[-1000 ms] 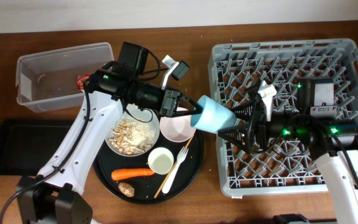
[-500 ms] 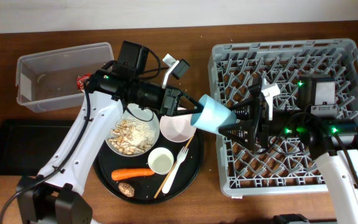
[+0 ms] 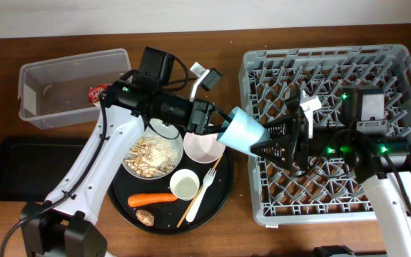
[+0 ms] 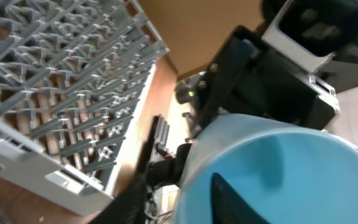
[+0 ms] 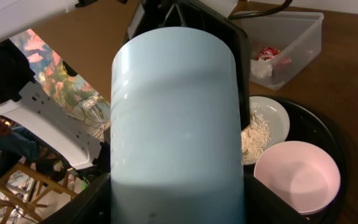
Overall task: Sort waste into correct bins and load items into the dishwasher rack
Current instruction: 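Place the blue cup upside down in the rack with the right gripper, then grasp the white cup on the platter with the left gripper, then lift the white cup and hand it to the right gripper, then place the white cup in the rack beside the blue cup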
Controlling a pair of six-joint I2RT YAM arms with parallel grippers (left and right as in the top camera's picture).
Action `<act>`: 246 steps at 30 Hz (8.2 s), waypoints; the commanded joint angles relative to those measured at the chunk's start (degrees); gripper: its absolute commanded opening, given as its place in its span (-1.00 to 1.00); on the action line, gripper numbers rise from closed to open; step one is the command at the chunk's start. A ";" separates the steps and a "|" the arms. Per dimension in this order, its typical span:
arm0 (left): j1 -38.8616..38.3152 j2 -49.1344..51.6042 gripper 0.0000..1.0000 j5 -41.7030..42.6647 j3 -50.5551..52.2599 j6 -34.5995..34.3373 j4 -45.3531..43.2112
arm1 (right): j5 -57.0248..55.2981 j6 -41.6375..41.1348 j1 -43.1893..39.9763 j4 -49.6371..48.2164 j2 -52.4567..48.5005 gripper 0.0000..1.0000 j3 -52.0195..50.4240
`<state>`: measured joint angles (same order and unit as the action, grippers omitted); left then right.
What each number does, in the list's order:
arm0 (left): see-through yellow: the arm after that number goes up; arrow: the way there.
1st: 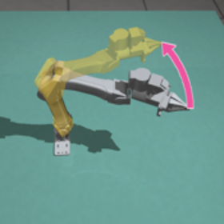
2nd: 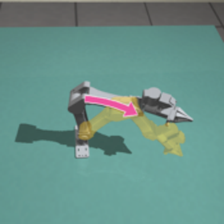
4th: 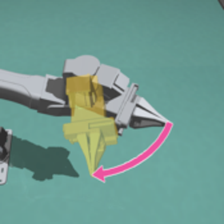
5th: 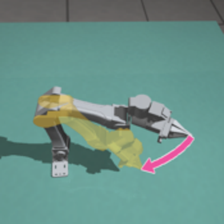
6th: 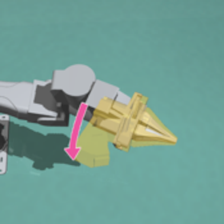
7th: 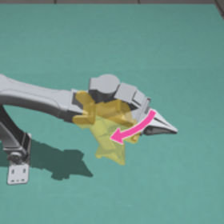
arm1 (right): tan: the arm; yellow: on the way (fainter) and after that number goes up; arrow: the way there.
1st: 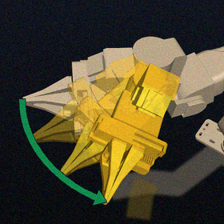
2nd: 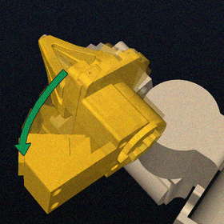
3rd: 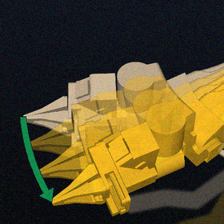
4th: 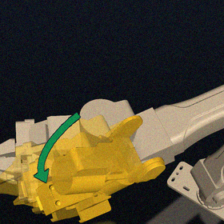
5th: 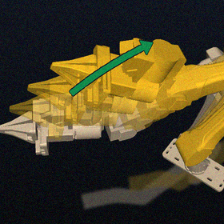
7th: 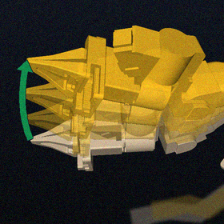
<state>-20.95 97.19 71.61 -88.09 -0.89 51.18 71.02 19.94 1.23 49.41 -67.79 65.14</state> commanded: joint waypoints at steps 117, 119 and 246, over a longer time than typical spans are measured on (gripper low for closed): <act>1.66 -1.70 -1.00 -25.88 4.55 11.06 19.82 | -49.57 -19.47 6.99 26.86 -11.32 0.51 8.79; 1.68 -1.64 -0.99 -12.72 4.57 16.83 11.89 | -35.52 -8.85 6.99 22.80 -11.32 0.51 8.79; 15.72 -1.42 -0.39 -38.91 4.57 -5.29 9.81 | -67.76 -23.45 -35.01 16.17 -17.99 0.72 10.12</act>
<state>-5.17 96.73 32.91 -83.18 -7.09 60.88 2.66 -3.07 -33.78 65.58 -85.69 74.15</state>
